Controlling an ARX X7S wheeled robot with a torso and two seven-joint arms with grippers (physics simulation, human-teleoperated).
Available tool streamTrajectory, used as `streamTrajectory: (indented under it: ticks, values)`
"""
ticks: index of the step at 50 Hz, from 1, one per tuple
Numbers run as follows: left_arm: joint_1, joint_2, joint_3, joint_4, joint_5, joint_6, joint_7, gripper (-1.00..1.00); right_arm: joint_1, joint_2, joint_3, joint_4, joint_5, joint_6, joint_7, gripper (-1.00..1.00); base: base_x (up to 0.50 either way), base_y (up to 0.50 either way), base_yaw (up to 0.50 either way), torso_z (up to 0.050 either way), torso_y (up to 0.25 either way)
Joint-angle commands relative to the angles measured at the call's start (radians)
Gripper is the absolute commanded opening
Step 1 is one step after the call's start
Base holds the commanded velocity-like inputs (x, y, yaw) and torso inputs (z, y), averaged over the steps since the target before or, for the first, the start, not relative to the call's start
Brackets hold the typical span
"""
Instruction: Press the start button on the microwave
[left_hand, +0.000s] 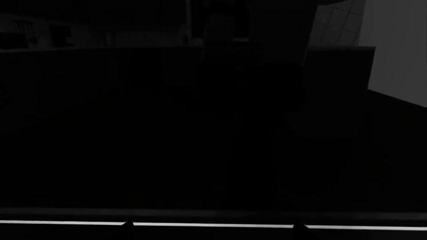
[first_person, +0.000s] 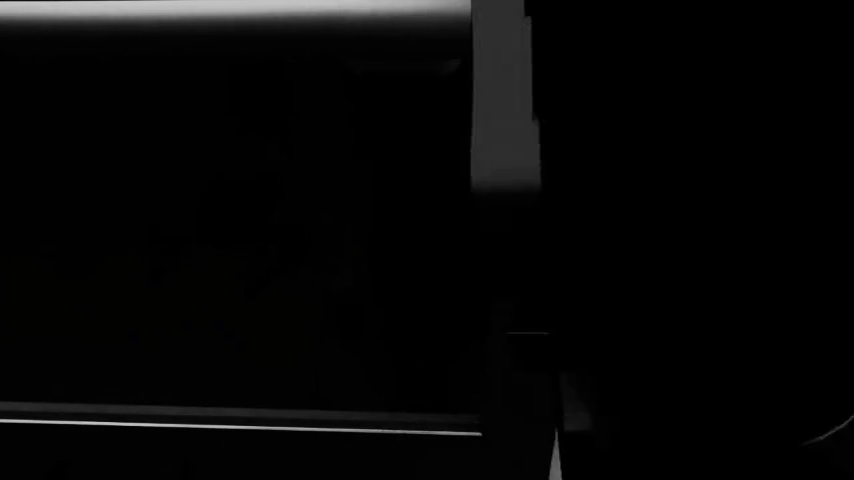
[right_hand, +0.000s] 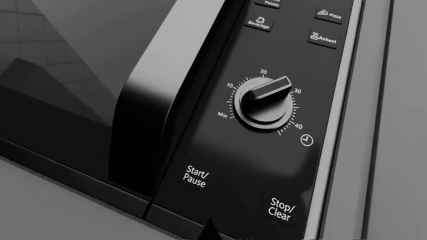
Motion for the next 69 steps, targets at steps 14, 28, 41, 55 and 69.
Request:
streamTrajectory:
  ticks: [14,28,41,55,69]
  values:
    - [-0.006,-0.015,0.011,-0.004,-0.015,0.011,-0.003,1.0,0.238,-0.003,-0.087,0.572,0.219,-0.305,0.129,-1.0,0.0,0.0,0.0,0.0,0.0]
    - [-0.016,-0.018,0.005,-0.053,-0.026,0.047,-0.004,1.0,0.245,-0.004,-0.165,0.787,0.295,-0.471,0.186,-1.0,0.0,0.0,0.0,0.0,0.0]
    - [-0.006,-0.029,0.006,-0.036,-0.03,0.039,-0.014,1.0,0.312,-0.007,-0.263,1.069,0.37,-0.651,0.206,-1.0,0.0,0.0,0.0,0.0,0.0]
    - [-0.012,-0.03,0.007,-0.061,-0.039,0.054,-0.019,1.0,0.419,-0.014,-0.665,1.411,0.768,-0.901,0.278,-1.0,0.03,0.01,0.02,0.011,0.0]
    - [-0.02,-0.034,0.009,-0.074,-0.045,0.059,-0.023,1.0,0.44,-0.014,-0.987,1.523,1.088,-0.995,0.327,-1.0,0.05,0.02,0.05,0.018,0.0]
